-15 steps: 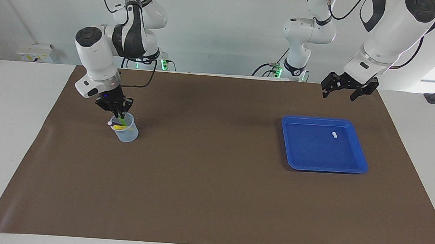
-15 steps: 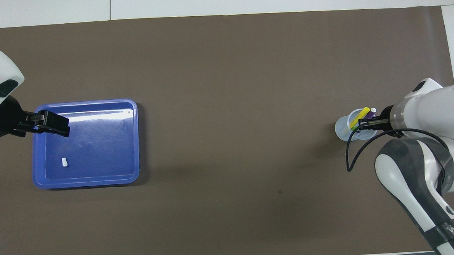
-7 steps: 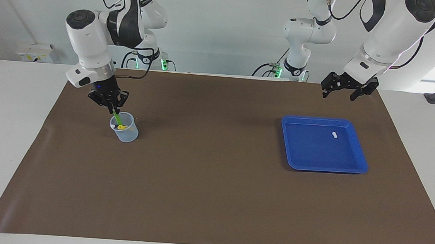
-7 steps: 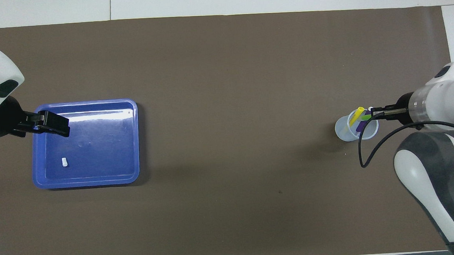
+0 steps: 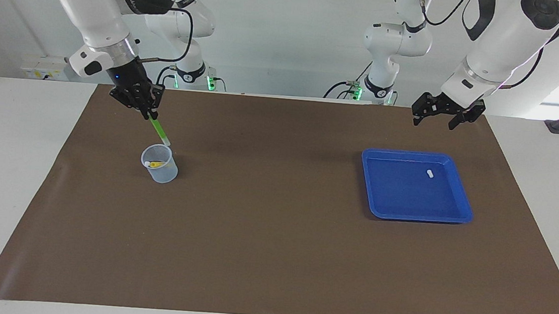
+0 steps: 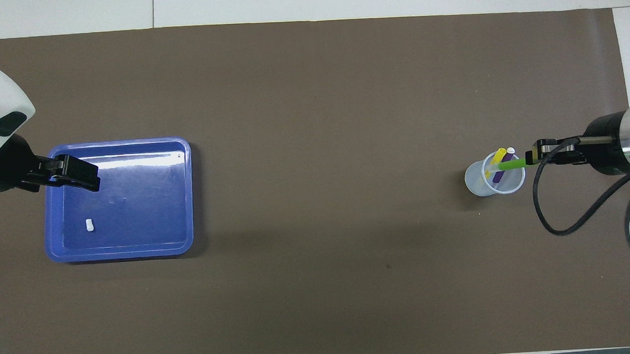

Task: Right arm passes pens to left for tray arrangement
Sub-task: 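Carry the green pen toward the left gripper while the left gripper approaches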

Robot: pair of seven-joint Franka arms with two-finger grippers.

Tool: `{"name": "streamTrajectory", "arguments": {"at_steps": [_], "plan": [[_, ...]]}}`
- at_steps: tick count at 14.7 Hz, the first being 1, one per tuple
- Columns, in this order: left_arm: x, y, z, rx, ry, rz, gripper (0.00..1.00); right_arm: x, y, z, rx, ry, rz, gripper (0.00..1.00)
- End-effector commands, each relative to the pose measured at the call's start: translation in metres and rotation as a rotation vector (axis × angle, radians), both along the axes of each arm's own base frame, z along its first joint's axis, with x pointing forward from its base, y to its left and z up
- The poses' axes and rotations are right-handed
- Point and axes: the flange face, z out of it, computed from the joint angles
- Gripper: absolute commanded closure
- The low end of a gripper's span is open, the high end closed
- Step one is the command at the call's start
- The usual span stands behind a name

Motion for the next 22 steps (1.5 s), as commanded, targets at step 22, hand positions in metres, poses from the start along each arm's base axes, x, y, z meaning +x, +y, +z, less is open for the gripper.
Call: {"name": "streamTrajectory", "arguments": {"at_steps": [22], "plan": [[-0.105, -0.1, 0.014, -0.459, 0.332, 1.564, 0.0, -0.048, 0.304, 0.045, 0.652, 0.402, -0.689, 1.0]]}}
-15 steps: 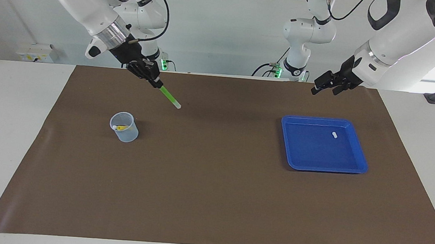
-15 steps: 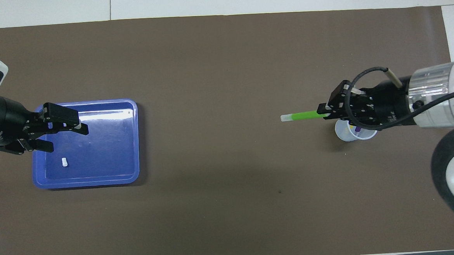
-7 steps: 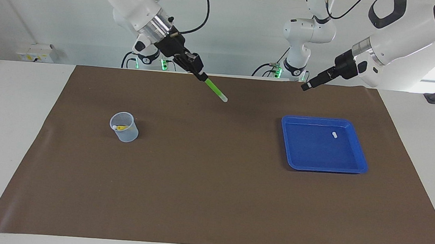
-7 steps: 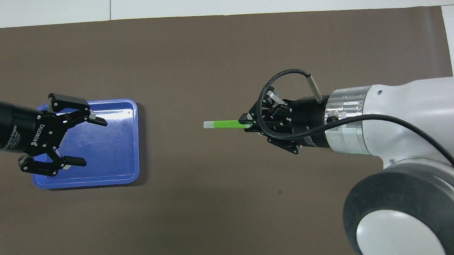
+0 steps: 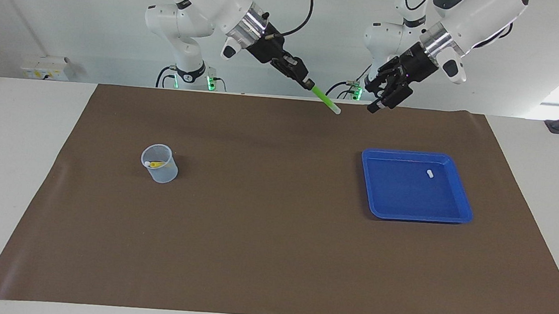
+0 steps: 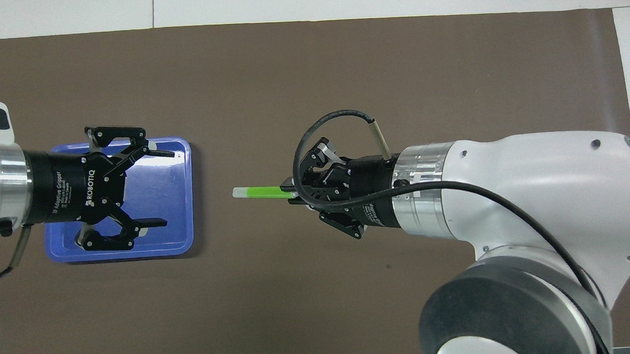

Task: Right arm passes pens to left for tray arrangement
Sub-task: 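Carry the green pen toward the left gripper while the left gripper approaches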

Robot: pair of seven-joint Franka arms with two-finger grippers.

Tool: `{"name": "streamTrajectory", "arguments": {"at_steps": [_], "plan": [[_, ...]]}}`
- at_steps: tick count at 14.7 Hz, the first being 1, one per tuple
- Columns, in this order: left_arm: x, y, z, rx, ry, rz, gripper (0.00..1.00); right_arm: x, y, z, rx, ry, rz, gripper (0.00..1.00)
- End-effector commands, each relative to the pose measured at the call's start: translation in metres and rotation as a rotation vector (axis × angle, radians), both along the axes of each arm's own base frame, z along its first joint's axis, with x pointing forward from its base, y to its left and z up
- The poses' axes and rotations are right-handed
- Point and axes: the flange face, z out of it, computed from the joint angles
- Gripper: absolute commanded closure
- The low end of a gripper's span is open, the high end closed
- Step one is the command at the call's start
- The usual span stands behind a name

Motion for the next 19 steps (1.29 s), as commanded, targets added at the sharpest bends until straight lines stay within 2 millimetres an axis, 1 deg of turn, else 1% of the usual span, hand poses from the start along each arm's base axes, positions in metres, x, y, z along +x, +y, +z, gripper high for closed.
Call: {"name": "streamTrajectory", "arguments": {"at_steps": [1, 3, 4, 5, 8, 10, 13, 16, 19], "plan": [[-0.027, -0.014, -0.006, -0.001, 0.038, 0.125, 0.0, -0.005, 0.016, 0.002, 0.027, 0.05, 0.005, 1.0], [-0.027, -0.016, -0.005, -0.005, 0.082, 0.2, 0.0, -0.01, 0.023, 0.002, 0.029, 0.066, 0.012, 1.0], [-0.029, -0.018, -0.003, -0.001, 0.078, 0.224, 0.0, -0.01, 0.024, 0.002, 0.029, 0.066, 0.014, 1.0], [-0.031, -0.02, -0.009, -0.001, 0.09, 0.251, 0.0, -0.011, 0.024, 0.002, 0.029, 0.068, 0.016, 1.0], [-0.051, -0.031, -0.019, 0.014, 0.083, 0.266, 0.0, -0.015, 0.031, 0.003, 0.03, 0.063, 0.021, 1.0], [-0.051, -0.028, -0.024, 0.003, 0.079, 0.316, 0.0, -0.021, 0.04, 0.003, 0.031, 0.074, 0.018, 1.0], [-0.054, -0.029, -0.027, 0.006, 0.08, 0.317, 0.0, -0.022, 0.041, 0.005, 0.033, 0.069, 0.017, 1.0], [-0.054, -0.029, -0.027, 0.009, 0.087, 0.313, 0.17, -0.023, 0.042, 0.005, 0.03, 0.066, 0.021, 1.0], [-0.054, -0.028, -0.025, 0.009, 0.088, 0.312, 0.45, -0.023, 0.044, 0.007, 0.034, 0.052, 0.013, 1.0]]}}
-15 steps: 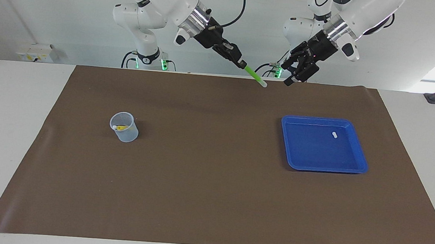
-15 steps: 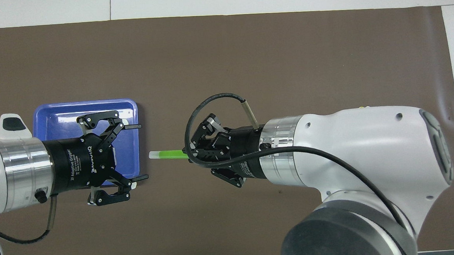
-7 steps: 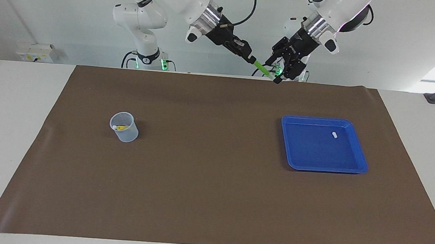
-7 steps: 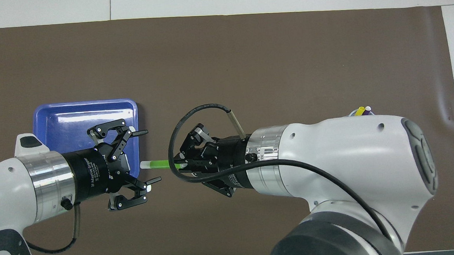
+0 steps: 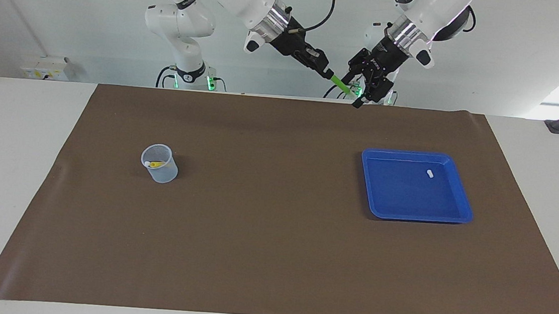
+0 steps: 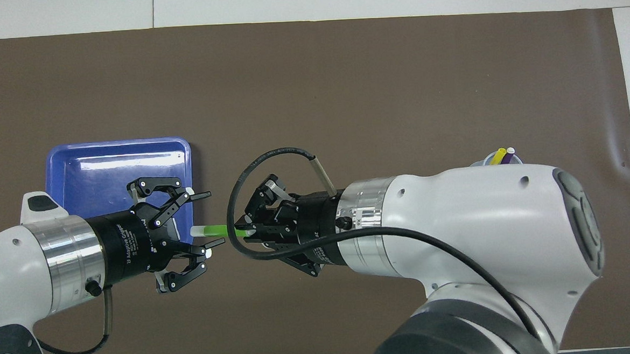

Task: Right arm passes pens to left for tray arrangement
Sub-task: 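Carry the green pen toward the left gripper while the left gripper approaches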

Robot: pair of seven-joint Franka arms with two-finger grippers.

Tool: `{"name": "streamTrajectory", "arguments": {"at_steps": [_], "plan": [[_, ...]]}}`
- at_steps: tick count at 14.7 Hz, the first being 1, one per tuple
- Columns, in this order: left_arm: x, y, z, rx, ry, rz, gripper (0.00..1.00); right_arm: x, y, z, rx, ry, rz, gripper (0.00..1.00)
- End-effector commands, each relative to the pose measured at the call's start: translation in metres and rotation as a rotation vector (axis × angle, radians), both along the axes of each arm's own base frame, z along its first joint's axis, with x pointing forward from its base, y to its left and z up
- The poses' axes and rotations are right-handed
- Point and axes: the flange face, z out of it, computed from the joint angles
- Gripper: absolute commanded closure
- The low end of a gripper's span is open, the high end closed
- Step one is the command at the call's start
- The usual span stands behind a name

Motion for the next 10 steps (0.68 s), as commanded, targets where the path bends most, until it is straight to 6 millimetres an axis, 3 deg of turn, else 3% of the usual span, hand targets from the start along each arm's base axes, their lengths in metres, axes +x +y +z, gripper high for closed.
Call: {"name": "streamTrajectory", "arguments": {"at_steps": [1, 3, 8, 9, 10], "plan": [[-0.008, 0.003, 0.0, 0.009, -0.004, 0.019, 0.56, 0.001, 0.006, 0.004, 0.02, 0.001, -0.009, 1.0], [-0.006, 0.006, 0.003, 0.008, -0.007, 0.022, 0.67, 0.0, 0.006, 0.005, 0.016, -0.006, -0.008, 1.0], [-0.005, 0.014, 0.006, 0.009, -0.01, 0.022, 0.67, 0.0, 0.006, 0.004, 0.014, -0.01, -0.002, 1.0], [-0.005, 0.014, 0.005, 0.009, -0.007, 0.025, 0.72, 0.0, 0.006, 0.004, 0.015, -0.011, -0.002, 1.0], [-0.006, 0.014, 0.005, 0.01, -0.008, 0.022, 0.95, 0.001, 0.005, 0.005, 0.015, -0.013, -0.004, 1.0]]}}
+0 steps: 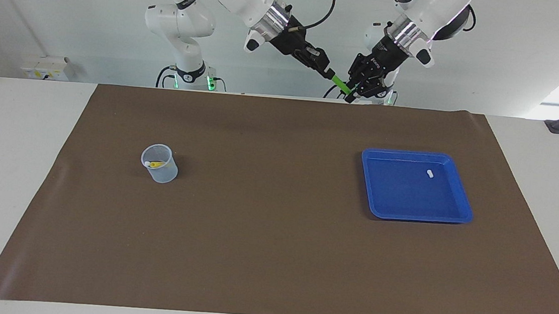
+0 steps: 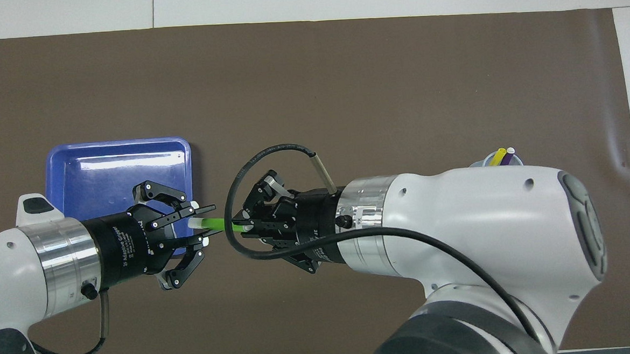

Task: Right arm passes pens to left for tray arrangement
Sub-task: 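Carry the green pen toward the left gripper while the left gripper approaches, then close the left gripper on the green pen and open the right gripper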

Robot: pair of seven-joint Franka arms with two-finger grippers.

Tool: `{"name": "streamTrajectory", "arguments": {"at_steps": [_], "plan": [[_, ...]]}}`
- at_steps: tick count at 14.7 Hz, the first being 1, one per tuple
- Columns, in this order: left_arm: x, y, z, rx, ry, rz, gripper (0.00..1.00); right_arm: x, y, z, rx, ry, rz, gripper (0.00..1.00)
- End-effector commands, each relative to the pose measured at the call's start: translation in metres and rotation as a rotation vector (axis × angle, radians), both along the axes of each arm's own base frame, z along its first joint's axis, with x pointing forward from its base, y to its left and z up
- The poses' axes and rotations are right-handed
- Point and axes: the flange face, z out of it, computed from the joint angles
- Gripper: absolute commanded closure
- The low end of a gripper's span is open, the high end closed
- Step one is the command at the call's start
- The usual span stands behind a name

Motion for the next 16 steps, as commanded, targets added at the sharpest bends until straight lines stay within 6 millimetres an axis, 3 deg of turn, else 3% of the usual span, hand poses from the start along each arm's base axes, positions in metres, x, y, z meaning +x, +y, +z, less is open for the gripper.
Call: {"name": "streamTrajectory", "arguments": {"at_steps": [1, 4, 5, 6, 7, 12, 15, 16], "plan": [[-0.003, 0.011, 0.003, 0.009, -0.013, 0.021, 1.0, -0.001, 0.005, 0.0, 0.005, 0.007, 0.015, 1.0], [-0.003, 0.01, 0.004, 0.009, -0.024, 0.02, 1.0, -0.001, 0.004, 0.0, 0.002, 0.001, 0.018, 0.99], [-0.003, 0.01, 0.004, 0.008, -0.024, 0.022, 1.0, -0.001, 0.004, 0.0, 0.001, -0.001, 0.02, 0.51], [-0.002, 0.011, 0.003, 0.008, -0.025, 0.026, 1.0, -0.001, 0.004, 0.001, -0.013, -0.009, 0.021, 0.16], [-0.002, 0.011, 0.004, 0.007, -0.026, 0.028, 1.0, -0.001, 0.003, 0.0, -0.035, -0.024, 0.028, 0.02], [-0.001, 0.012, 0.004, 0.007, -0.03, 0.03, 1.0, 0.003, -0.002, -0.006, -0.134, -0.078, 0.059, 0.0], [0.007, 0.029, 0.004, 0.021, -0.062, 0.018, 1.0, 0.013, -0.019, -0.018, -0.248, -0.144, 0.132, 0.0], [0.009, 0.036, 0.001, 0.032, -0.075, -0.007, 1.0, 0.021, -0.034, -0.022, -0.31, -0.161, 0.154, 0.0]]}}
